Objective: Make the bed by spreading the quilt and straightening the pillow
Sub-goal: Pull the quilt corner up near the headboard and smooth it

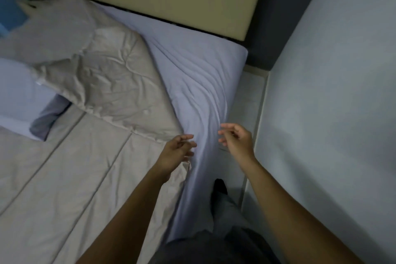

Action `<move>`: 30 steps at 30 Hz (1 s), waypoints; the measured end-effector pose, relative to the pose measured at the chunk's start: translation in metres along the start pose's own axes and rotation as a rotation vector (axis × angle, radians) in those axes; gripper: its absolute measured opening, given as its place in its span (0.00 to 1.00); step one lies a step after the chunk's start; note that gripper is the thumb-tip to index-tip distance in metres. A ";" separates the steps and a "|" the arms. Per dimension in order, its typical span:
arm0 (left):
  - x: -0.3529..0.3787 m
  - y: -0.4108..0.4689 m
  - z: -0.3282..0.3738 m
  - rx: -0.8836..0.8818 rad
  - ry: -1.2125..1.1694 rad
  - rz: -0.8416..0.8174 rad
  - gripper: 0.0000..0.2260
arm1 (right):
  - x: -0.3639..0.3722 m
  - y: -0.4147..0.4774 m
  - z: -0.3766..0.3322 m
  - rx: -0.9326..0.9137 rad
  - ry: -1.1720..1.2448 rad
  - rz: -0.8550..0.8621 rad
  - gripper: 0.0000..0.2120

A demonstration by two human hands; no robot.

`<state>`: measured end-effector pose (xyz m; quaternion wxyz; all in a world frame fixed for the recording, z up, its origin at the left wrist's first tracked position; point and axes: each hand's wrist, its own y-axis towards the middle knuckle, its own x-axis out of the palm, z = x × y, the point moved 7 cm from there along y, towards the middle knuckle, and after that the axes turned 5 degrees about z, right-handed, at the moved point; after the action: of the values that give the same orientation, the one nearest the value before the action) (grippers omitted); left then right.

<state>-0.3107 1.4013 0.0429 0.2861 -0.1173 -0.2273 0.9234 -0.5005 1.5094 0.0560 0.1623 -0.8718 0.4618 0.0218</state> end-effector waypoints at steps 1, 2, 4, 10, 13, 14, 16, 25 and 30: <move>0.001 0.019 0.010 -0.013 -0.025 0.034 0.11 | 0.008 0.027 -0.009 -0.005 -0.012 -0.029 0.09; 0.002 0.038 0.022 -0.024 -0.050 0.074 0.12 | 0.014 0.053 -0.019 -0.013 -0.029 -0.061 0.10; 0.002 0.076 0.049 -0.044 -0.097 0.159 0.11 | 0.026 0.104 -0.042 -0.025 -0.068 -0.131 0.11; -0.004 0.173 0.136 0.058 -0.201 0.298 0.09 | 0.065 0.240 -0.118 -0.128 -0.186 -0.277 0.12; -0.016 0.221 0.151 0.054 -0.240 0.367 0.11 | 0.101 0.290 -0.128 -0.149 -0.238 -0.385 0.13; -0.021 0.234 0.153 0.047 -0.251 0.390 0.11 | 0.112 0.303 -0.129 -0.153 -0.260 -0.422 0.13; -0.033 0.259 0.154 0.024 -0.278 0.444 0.13 | 0.135 0.322 -0.130 -0.160 -0.290 -0.488 0.13; -0.104 0.347 0.130 -0.163 -0.398 0.702 0.12 | 0.214 0.394 -0.127 -0.202 -0.466 -0.772 0.12; -0.128 0.362 0.150 -0.173 -0.377 0.757 0.11 | 0.274 0.426 -0.142 -0.228 -0.588 -0.973 0.12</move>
<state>-0.4312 1.0084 0.0078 -0.1301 -0.0454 -0.2933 0.9460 -0.7055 1.0257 0.0273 0.1802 -0.9530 -0.0620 0.2354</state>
